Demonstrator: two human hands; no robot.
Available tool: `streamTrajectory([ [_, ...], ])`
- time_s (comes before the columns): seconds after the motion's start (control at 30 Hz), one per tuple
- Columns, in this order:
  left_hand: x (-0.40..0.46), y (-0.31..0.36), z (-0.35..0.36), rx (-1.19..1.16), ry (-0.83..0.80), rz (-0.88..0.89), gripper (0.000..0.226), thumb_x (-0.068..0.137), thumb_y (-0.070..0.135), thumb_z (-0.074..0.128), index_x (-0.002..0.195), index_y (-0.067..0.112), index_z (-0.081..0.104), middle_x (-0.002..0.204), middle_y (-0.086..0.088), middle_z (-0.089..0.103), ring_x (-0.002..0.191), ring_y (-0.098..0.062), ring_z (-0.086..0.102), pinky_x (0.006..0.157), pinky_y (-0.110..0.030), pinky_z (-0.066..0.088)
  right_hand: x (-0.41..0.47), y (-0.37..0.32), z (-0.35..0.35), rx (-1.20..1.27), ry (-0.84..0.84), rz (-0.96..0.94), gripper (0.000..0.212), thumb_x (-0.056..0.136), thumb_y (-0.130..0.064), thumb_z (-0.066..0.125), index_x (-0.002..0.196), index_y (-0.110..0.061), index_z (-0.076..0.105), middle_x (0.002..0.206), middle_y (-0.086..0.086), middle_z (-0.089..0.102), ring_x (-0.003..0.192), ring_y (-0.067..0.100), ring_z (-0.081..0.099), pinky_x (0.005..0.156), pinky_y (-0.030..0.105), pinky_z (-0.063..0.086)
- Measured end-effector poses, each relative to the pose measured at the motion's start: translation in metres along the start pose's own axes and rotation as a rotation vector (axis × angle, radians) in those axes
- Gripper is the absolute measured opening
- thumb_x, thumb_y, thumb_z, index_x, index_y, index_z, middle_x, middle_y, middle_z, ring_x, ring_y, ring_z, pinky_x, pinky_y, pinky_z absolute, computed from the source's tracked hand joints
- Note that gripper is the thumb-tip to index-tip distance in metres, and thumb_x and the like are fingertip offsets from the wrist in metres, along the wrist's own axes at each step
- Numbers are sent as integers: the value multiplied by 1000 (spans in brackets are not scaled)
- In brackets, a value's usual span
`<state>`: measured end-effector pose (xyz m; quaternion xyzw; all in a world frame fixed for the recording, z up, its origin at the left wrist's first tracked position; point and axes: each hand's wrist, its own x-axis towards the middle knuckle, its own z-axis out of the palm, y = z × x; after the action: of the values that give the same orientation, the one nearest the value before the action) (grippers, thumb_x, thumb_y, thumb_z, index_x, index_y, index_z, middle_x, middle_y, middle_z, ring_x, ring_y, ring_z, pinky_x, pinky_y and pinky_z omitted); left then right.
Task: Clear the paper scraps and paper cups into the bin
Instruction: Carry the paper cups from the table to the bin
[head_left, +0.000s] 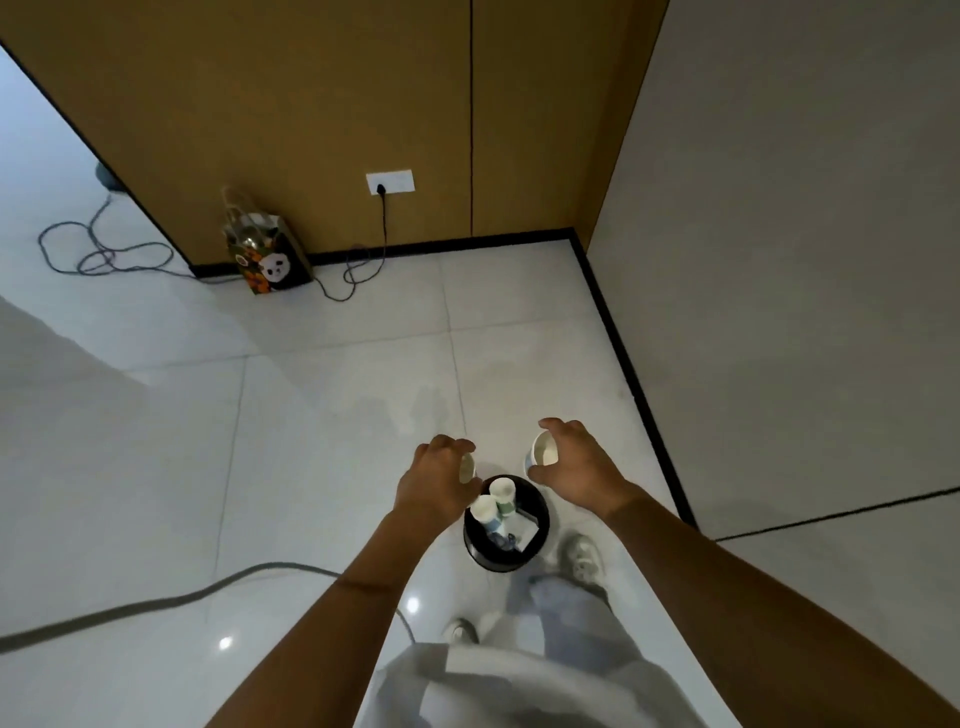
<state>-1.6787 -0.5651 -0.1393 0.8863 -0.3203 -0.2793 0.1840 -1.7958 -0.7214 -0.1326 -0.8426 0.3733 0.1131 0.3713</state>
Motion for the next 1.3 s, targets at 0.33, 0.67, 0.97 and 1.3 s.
streamTrajectory([
  [0.33,106,16,50,-184,16,-405,47,86,23,59,132,22,49,133,1,46,124,-21,39,90,-38,47,155,23,-20,-135,-253,-115,66,82,-30,68,140,-26,37,139,1,38,121,24,46,91,30,43],
  [0.67,193,-11,126,-309,120,-717,48,88,30,60,133,24,46,139,3,41,129,-18,31,90,-40,45,266,63,36,-174,-415,-150,67,82,-23,69,141,-22,38,144,4,33,129,25,41,102,39,43],
  [0.97,247,-97,259,-398,173,-838,49,86,28,62,133,20,46,135,-2,43,127,-22,36,89,-36,42,337,149,162,-194,-506,-85,70,82,-24,70,142,-20,37,141,6,37,126,27,43,101,43,42],
  [1.3,274,-158,389,-244,88,-695,54,87,26,65,136,15,44,140,-6,42,129,-26,34,93,-35,41,391,233,278,-339,-591,-234,70,82,-27,70,142,-19,37,137,10,40,123,29,44,92,33,40],
])
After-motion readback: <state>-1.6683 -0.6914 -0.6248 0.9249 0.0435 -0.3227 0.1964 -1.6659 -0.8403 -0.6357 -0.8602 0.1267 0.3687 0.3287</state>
